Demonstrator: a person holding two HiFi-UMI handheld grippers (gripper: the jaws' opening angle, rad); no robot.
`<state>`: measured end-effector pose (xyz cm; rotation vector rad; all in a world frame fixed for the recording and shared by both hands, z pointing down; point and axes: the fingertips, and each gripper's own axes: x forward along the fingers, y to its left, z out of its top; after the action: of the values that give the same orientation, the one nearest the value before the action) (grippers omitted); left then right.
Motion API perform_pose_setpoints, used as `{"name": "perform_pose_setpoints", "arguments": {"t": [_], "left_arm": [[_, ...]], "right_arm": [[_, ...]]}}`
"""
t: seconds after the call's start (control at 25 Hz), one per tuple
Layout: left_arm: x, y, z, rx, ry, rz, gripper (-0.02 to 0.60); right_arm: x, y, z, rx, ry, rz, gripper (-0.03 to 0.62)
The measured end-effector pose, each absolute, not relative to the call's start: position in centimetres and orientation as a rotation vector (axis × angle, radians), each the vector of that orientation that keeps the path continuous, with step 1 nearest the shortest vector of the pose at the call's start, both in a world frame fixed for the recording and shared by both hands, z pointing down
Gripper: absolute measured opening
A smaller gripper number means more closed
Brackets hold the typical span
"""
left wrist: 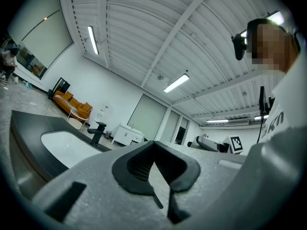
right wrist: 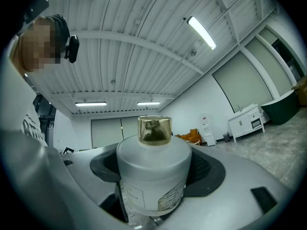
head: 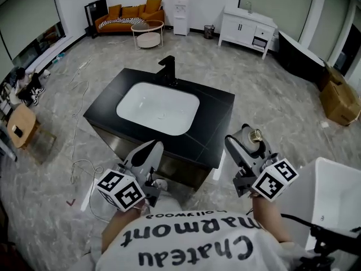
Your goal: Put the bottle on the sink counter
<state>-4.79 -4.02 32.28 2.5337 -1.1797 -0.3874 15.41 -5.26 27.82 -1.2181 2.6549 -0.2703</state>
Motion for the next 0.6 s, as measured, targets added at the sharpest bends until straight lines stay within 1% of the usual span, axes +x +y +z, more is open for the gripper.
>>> {"name": "perform_pose_setpoints", "arguments": {"t": [0.36, 0.6], "left_arm": [[-6.0, -15.0, 31.2, 2.586, -1.056, -0.37, 0.015], [-8.2, -23.3, 30.8, 2.604, -0.974, -0.3, 0.015]], "right_arm": [[14.7, -15.6, 28.0, -1.384, 2.579, -0.284, 0.339], [12.4, -23.7, 27.4, -1.448, 2.514, -0.3, 0.339]]}}
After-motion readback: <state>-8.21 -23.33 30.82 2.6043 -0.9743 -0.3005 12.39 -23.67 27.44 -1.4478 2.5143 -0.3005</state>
